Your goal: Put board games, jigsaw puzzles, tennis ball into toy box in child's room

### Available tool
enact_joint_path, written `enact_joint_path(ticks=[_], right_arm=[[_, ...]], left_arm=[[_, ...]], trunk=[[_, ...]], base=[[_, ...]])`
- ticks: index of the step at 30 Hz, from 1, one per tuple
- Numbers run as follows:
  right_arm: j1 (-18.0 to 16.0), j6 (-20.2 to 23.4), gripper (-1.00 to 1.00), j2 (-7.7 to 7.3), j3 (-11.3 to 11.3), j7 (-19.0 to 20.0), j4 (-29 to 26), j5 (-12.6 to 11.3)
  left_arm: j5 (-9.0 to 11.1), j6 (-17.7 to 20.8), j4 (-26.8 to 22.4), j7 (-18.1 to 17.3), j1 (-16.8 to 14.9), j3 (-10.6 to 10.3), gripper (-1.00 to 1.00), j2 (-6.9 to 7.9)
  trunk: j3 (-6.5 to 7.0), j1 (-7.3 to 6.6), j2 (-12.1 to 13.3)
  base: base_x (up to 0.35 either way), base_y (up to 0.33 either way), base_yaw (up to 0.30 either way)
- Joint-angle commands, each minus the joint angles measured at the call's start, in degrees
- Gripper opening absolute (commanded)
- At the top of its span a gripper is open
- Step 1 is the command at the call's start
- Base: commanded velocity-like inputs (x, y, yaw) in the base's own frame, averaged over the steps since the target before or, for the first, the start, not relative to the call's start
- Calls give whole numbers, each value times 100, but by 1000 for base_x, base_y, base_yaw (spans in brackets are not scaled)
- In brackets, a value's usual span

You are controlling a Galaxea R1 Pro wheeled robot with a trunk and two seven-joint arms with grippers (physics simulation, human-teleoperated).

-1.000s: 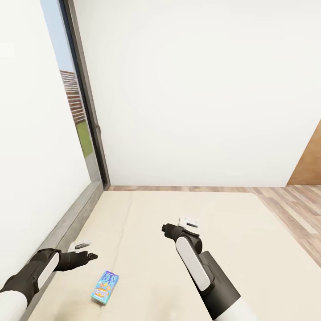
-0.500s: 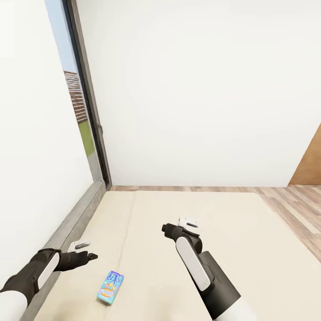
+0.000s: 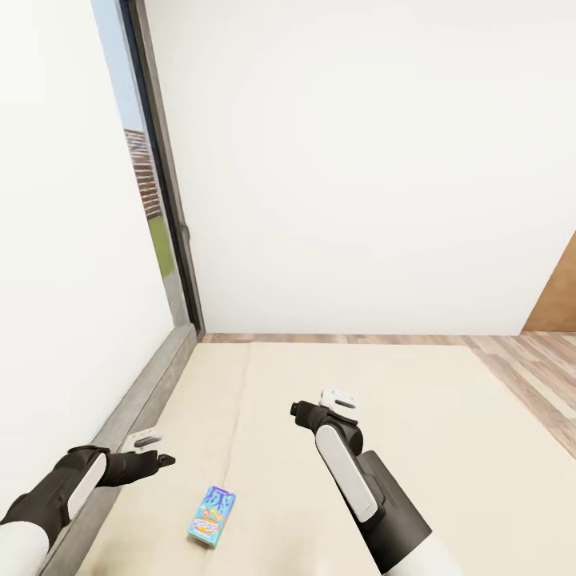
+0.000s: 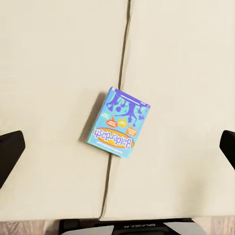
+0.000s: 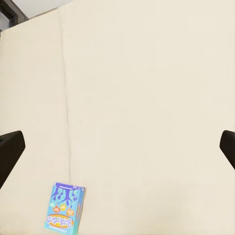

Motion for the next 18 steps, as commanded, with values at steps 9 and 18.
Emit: enact_joint_path(ticks=[9,18], right_arm=[[-7,17,100,0,6,-50,-6,-40],[-7,11,100,0,5,-50,-6,-40]], left_arm=[[22,21,-4,-1,-5,-16,100,6],[22,24,-4,-1,-5,-16,100,6]], trunk=[[-14,4,-14],[-14,4,-14]], base=[[0,180,0],[0,65,0]])
